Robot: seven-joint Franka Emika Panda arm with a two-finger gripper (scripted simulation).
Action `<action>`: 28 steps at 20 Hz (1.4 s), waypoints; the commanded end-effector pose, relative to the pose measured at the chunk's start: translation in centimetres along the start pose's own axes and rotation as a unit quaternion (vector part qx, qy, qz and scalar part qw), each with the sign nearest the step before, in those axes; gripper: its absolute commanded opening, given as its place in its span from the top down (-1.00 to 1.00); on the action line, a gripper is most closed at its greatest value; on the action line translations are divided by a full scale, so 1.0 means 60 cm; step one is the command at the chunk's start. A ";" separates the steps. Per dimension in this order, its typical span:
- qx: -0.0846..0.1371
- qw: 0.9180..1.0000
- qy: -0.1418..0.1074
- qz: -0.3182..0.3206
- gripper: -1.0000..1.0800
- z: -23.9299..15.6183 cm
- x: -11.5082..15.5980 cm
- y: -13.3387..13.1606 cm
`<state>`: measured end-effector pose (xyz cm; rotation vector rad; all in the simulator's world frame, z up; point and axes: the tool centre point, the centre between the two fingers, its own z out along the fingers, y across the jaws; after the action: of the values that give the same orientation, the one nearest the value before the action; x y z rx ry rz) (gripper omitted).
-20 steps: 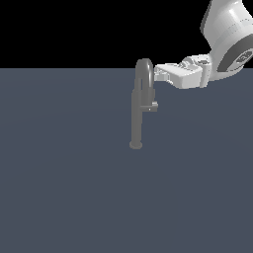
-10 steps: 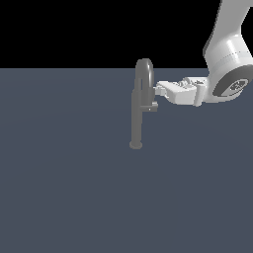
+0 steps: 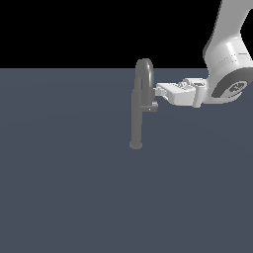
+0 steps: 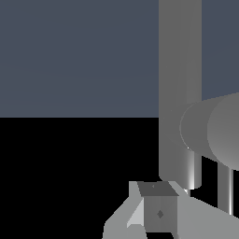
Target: Turn on the faucet by rotating a designated handle.
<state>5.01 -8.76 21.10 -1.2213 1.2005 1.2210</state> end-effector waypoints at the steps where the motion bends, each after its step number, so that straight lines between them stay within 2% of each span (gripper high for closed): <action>1: 0.000 1.000 0.000 0.000 1.00 0.000 0.000 0.000; 11: 0.000 1.000 0.000 0.000 1.00 0.000 -0.021 0.036; 13: 0.000 1.000 0.000 0.000 1.00 0.000 -0.019 0.032; 23: 0.000 1.000 0.000 0.000 1.00 0.000 -0.023 0.081; 25: 0.003 1.000 0.003 -0.008 1.00 0.000 -0.030 0.067; 28: 0.002 1.000 0.002 -0.006 1.00 0.000 -0.022 0.085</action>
<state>0.63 -8.84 22.90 -1.2329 1.1940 1.1961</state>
